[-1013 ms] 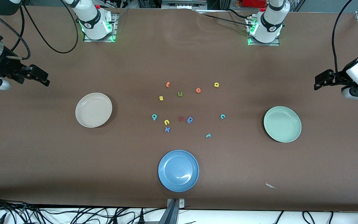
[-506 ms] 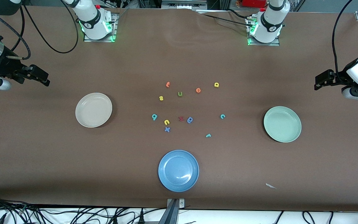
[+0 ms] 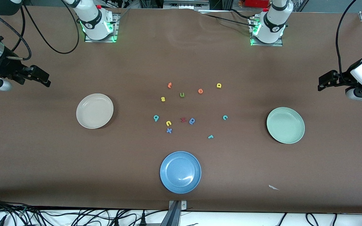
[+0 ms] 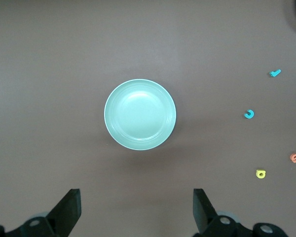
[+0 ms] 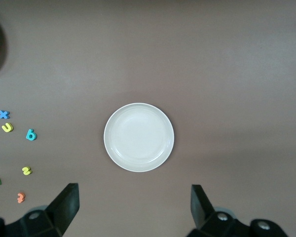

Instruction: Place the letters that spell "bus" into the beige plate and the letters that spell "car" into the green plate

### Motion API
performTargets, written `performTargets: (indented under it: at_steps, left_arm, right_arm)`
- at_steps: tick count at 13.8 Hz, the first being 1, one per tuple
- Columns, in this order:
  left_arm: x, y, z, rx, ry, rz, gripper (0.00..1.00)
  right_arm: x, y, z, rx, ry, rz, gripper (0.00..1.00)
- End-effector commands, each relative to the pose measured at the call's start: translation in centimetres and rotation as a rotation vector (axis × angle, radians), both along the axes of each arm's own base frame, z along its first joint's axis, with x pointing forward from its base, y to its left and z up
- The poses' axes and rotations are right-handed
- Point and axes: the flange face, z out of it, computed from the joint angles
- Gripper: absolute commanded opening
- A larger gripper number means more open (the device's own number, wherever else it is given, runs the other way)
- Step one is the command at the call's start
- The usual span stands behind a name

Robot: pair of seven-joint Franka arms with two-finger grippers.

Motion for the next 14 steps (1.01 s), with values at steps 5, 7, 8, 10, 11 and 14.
performTargets:
  at_steps: [5,7,8,10,11,14]
  left_arm:
    - [0.04,0.02,0.21,-0.008,-0.007,-0.019,1.00]
    - [0.03,-0.16,0.14,-0.008,-0.006,-0.021,1.00]
    - [-0.01,-0.24,0.23,-0.008,-0.007,-0.022,1.00]
    - [-0.07,-0.68,0.31,-0.008,-0.007,-0.028,1.00]
    - [-0.07,-0.68,0.31,-0.008,-0.007,-0.027,1.00]
    - [0.00,-0.34,0.30,-0.008,-0.009,-0.022,1.00]
  right_arm:
    - [-0.28,0.26,0.09,-0.017,-0.007,-0.002,1.00]
    - [-0.28,0.26,0.09,-0.017,-0.007,-0.002,1.00]
    - [-0.29,0.36,0.09,-0.015,-0.006,-0.001,1.00]
    - [-0.30,0.26,0.07,-0.017,-0.005,-0.002,1.00]
    - [-0.30,0.27,0.07,-0.016,-0.005,-0.002,1.00]
    - [-0.32,0.27,0.06,-0.016,-0.003,-0.001,1.00]
